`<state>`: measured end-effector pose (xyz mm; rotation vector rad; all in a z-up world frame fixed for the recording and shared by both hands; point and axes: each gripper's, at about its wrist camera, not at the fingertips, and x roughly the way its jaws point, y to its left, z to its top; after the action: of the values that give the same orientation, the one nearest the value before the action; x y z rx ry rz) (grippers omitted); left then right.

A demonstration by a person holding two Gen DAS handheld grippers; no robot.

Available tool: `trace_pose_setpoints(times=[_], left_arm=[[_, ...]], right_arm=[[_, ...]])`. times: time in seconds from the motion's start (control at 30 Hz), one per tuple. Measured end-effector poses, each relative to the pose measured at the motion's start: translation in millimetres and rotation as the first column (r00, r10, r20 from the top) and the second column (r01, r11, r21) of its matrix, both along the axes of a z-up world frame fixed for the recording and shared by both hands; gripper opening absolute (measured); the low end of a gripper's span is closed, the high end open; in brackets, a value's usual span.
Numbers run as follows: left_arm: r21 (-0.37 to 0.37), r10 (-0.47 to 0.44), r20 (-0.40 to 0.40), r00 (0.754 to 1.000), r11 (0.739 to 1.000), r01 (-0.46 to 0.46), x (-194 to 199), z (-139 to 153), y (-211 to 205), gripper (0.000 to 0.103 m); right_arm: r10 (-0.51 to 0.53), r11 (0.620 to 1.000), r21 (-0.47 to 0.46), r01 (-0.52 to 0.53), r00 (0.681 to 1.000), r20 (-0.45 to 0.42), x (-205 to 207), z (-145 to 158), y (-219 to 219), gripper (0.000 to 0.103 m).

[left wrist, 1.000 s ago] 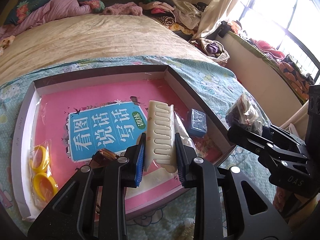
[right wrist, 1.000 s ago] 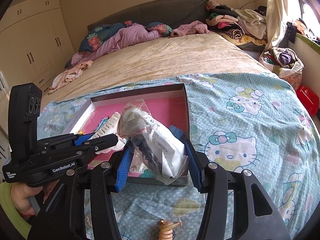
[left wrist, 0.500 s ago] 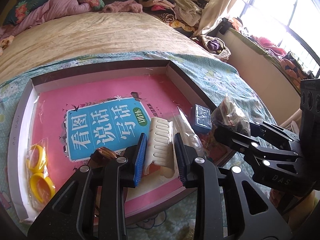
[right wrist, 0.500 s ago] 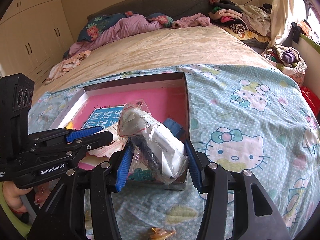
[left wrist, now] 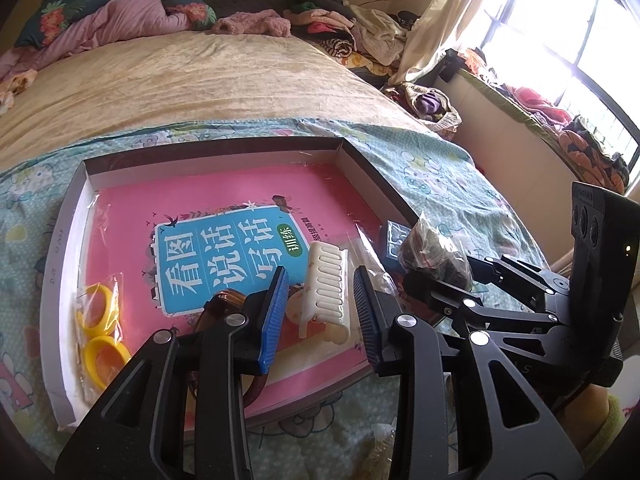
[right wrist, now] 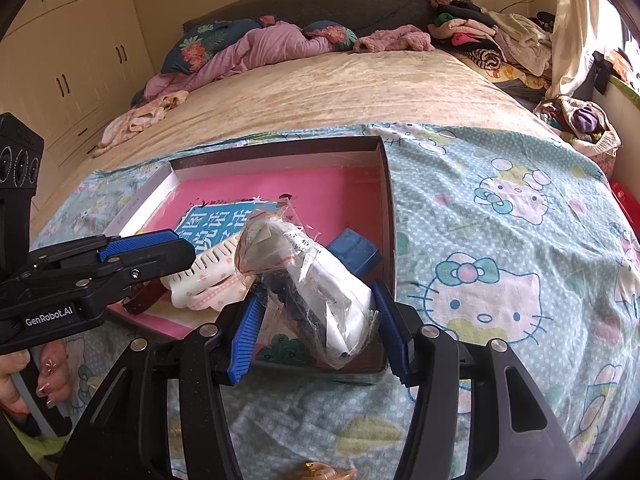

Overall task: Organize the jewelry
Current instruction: 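Open the left tool to drop the white clip while the right tool releases the packet in the box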

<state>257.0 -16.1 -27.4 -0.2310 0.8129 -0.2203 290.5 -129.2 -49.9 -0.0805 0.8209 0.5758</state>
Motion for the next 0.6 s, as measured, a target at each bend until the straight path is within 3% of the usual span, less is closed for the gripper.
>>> trace_pose_setpoints(times=[0.23, 0.3, 0.6], left_arm=[[-0.009, 0.003, 0.004, 1.0, 1.0, -0.003, -5.5, 2.7, 2.1, 0.026], [-0.01, 0.005, 0.008, 1.0, 1.0, -0.005, -6.3, 4.2, 3.0, 0.026], [-0.02, 0.029, 0.021, 0.999, 0.999, -0.029, -17.2, 10.6, 11.3, 0.042]], right_arm=[[-0.002, 1.0, 0.022, 0.002, 1.0, 0.014, -4.2, 4.7, -3.4, 0.059], [-0.009, 0.999, 0.04, 0.008, 1.0, 0.014, -6.3, 8.0, -6.7, 0.065], [-0.053, 0.993, 0.11, 0.05, 0.998, 0.031, -18.1, 26.7, -24.1, 0.086]])
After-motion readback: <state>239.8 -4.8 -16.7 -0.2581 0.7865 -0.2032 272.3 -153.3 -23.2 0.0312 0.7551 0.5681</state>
